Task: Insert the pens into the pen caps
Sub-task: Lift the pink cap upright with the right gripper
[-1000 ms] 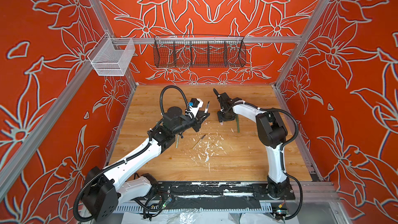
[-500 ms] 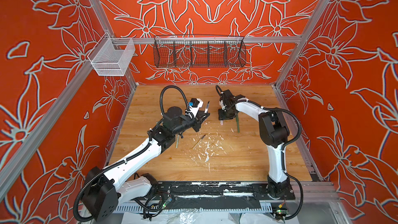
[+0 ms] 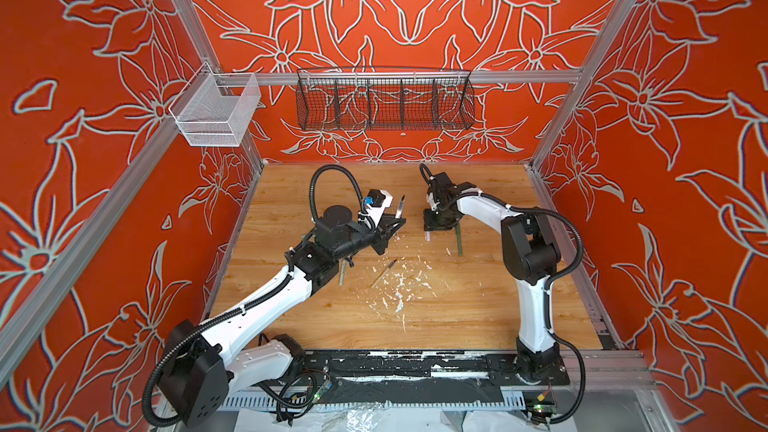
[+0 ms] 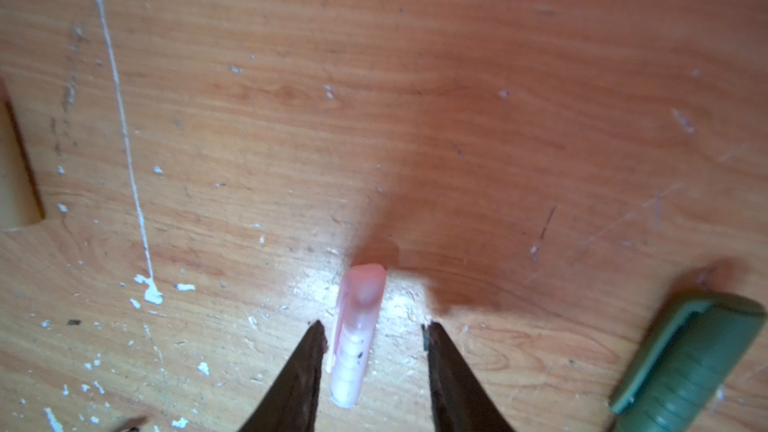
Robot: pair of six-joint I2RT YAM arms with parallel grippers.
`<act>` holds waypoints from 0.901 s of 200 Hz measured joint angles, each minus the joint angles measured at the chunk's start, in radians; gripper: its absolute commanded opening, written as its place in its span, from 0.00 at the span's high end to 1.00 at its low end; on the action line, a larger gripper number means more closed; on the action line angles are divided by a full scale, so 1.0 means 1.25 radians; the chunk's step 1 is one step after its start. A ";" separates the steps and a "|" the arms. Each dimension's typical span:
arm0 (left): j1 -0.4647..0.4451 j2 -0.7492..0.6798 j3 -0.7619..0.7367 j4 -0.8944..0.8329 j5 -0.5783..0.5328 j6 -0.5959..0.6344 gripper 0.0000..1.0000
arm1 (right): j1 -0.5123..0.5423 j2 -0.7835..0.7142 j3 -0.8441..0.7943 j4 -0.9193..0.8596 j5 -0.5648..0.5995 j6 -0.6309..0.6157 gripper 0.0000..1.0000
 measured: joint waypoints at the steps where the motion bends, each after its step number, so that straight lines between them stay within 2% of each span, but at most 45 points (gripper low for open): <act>1: 0.000 0.000 0.000 0.000 0.000 0.000 1.00 | 0.000 -0.001 -0.002 0.000 0.000 0.000 0.57; 180: -0.013 0.012 0.000 -0.001 0.005 -0.002 1.00 | -0.012 -0.015 -0.027 0.022 -0.030 0.042 0.69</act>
